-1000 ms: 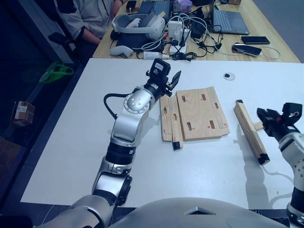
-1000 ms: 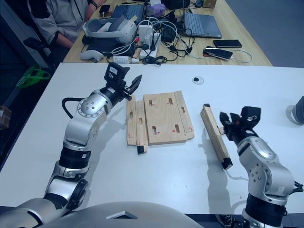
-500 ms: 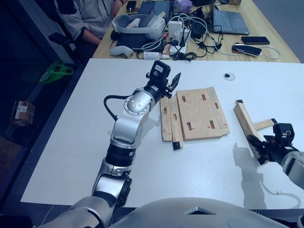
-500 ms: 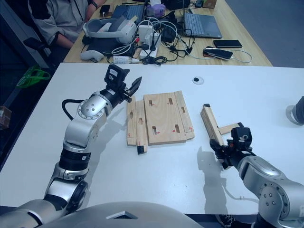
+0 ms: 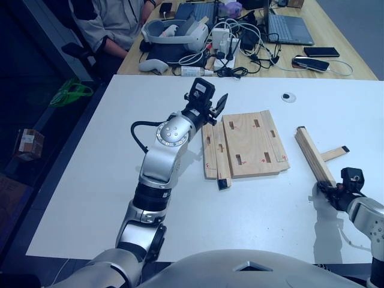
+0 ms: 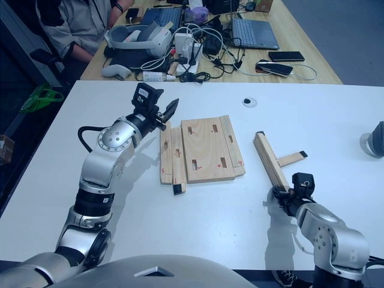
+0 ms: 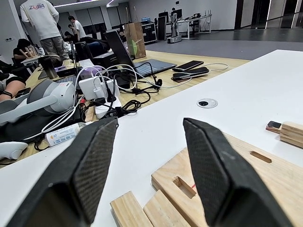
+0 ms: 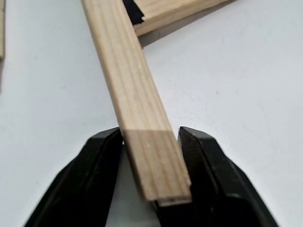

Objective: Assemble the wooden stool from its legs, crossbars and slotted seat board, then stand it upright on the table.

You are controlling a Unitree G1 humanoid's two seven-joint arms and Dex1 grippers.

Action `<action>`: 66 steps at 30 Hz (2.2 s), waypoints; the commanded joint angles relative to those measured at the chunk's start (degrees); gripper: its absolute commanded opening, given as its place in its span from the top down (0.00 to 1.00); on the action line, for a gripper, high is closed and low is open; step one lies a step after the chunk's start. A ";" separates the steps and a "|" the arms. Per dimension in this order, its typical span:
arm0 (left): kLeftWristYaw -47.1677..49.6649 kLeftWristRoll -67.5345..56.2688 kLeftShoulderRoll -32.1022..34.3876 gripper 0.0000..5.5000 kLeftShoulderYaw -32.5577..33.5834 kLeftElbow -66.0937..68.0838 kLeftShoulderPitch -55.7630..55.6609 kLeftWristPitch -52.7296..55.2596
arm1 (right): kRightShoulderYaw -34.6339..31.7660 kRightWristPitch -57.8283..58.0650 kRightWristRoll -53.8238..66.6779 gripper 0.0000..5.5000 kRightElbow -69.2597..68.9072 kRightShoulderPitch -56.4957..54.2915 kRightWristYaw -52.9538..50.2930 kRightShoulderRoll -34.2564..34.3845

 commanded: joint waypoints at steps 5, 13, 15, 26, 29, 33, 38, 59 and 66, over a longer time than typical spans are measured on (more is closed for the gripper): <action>-0.29 0.34 0.54 0.54 -0.02 0.86 -1.55 0.14 | 2.33 -3.51 -2.82 0.82 3.79 -2.44 1.63 0.71; -0.55 -3.72 -1.15 0.54 3.95 2.73 -5.09 3.85 | 8.44 -16.11 -10.42 0.82 3.05 -10.79 4.98 -4.25; -1.61 -7.53 -2.32 0.54 6.48 3.36 -7.48 6.95 | 10.96 -21.06 -13.40 0.82 3.13 -14.33 5.96 -6.02; 2.30 -46.31 -10.09 0.54 36.97 19.85 -31.25 30.61 | 26.70 -66.71 -39.08 0.82 15.68 -22.31 13.23 -17.62; 8.03 -50.22 -10.99 0.54 39.81 22.03 -31.90 33.72 | 26.63 -71.64 -43.95 0.82 19.19 -22.20 11.16 -17.97; 16.41 -49.51 -12.20 0.54 40.26 21.43 -29.50 34.01 | 25.77 -72.00 -47.81 0.82 21.09 -21.79 9.68 -16.99; 24.43 -49.24 -13.84 0.54 40.05 19.96 -24.85 35.84 | 26.02 -70.52 -51.94 0.82 23.12 -23.26 7.20 -14.94; 31.13 -51.44 -18.44 0.54 34.29 23.58 -24.45 28.92 | 32.83 -72.03 -58.97 0.82 22.93 -26.57 7.08 -7.31; 34.62 -51.94 -18.41 0.69 35.87 24.32 -23.15 21.03 | 32.44 -72.54 -60.71 0.82 22.90 -25.61 5.91 -7.17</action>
